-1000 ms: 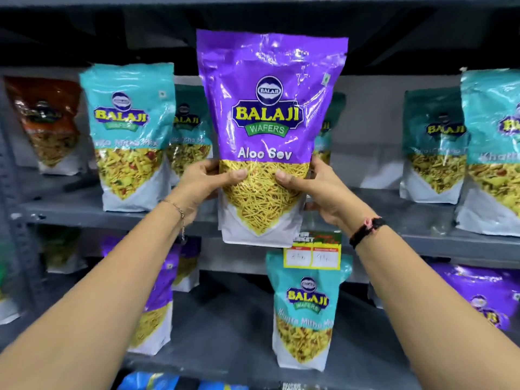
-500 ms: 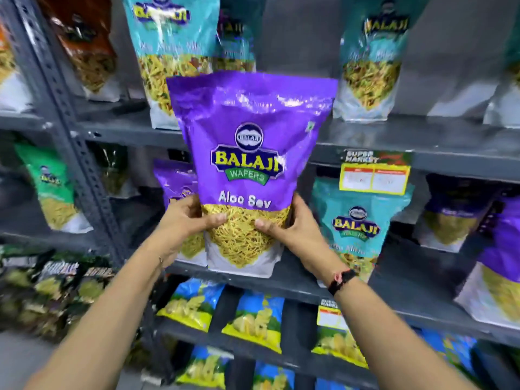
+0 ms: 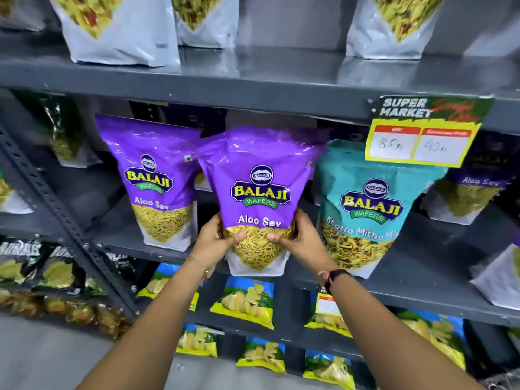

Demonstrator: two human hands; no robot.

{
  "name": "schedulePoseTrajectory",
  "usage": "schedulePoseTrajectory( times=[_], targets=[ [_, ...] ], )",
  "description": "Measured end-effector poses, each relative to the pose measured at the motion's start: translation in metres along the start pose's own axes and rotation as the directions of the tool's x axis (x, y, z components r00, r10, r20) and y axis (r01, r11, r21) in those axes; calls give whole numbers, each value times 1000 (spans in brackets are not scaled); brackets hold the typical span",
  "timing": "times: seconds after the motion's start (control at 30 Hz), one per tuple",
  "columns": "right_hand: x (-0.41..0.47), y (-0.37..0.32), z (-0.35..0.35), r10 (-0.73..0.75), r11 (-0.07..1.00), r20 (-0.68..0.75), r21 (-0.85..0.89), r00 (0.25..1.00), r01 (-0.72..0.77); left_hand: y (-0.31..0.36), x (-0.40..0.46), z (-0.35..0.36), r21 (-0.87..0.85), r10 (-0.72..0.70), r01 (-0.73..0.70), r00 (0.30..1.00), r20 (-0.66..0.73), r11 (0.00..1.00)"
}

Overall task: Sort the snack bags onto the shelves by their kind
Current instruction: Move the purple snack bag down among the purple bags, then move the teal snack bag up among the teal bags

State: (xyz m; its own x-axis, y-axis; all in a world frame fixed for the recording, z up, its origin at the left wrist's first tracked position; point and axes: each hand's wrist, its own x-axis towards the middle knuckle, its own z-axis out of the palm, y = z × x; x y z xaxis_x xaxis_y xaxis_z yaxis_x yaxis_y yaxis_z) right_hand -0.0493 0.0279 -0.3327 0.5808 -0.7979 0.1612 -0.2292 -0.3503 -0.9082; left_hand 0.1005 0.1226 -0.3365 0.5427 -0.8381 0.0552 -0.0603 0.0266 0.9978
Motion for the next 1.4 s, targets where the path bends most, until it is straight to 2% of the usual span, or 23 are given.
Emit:
schedulePoseTrajectory(
  times=[0.13, 0.37, 0.47, 0.5, 0.57, 0.63, 0.67, 0.73, 0.8, 0.87, 0.93, 1.0, 1.1, 1.17, 1.2, 1.4],
  targets=[
    [27, 14, 3, -1, 1000, -52, -23, 999, 0, -11, 28, 13, -33, -11, 9, 999, -50, 999],
    [36, 33, 14, 42, 990, -135, 136, 990, -24, -30, 51, 15, -83, -79, 78, 997, -6, 994],
    [28, 32, 15, 56, 986, -141, 162, 988, -33, -30, 48, 14, -70, -59, 59, 998, -5, 996],
    [23, 30, 15, 57, 985, -150, 171, 987, -31, -30, 44, 16, -51, -34, 31, 998, -44, 998],
    [9, 25, 10, 23, 991, -179, 135, 984, 1, -30, 30, 23, 37, 54, -47, 974, -221, 998],
    [-9, 22, 0, -53, 999, -205, -1, 977, 54, -28, 14, 34, 226, 218, -133, 884, -413, 965],
    [-18, 20, -7, -106, 993, -219, -71, 970, 93, -26, 6, 40, 319, 322, -190, 840, -436, 928],
    [-37, 21, -25, -207, 973, -289, -161, 935, 165, -19, -5, 55, 416, 463, -313, 822, -331, 854],
    [-50, 26, -49, -235, 968, -424, -179, 875, 173, -11, -8, 73, 409, 480, -389, 866, -145, 825],
    [-57, 36, -74, -202, 975, -554, -189, 808, 114, -8, -6, 94, 393, 435, -409, 900, 25, 824],
    [-56, 49, -99, -125, 986, -615, -167, 779, 26, -11, 1, 116, 347, 304, -339, 941, 151, 874],
    [-50, 61, -119, 13, 986, -557, -132, 830, -104, -16, 10, 135, 292, 124, -190, 966, 229, 937],
    [-42, 74, -139, 208, 978, -230, 76, 951, -195, -23, 26, 152, 345, -26, -73, 961, 275, 936],
    [-38, 77, -145, 243, 957, -11, 167, 970, -237, -20, 31, 160, 367, -76, -57, 939, 336, 929],
    [-37, 79, -146, 257, 954, 35, 150, 966, -259, -18, 33, 163, 358, -85, -51, 931, 354, 932],
    [-47, 83, -146, 287, 953, -44, 116, 957, -281, -11, 18, 167, 379, -85, -31, 955, 284, 925]
  ],
)
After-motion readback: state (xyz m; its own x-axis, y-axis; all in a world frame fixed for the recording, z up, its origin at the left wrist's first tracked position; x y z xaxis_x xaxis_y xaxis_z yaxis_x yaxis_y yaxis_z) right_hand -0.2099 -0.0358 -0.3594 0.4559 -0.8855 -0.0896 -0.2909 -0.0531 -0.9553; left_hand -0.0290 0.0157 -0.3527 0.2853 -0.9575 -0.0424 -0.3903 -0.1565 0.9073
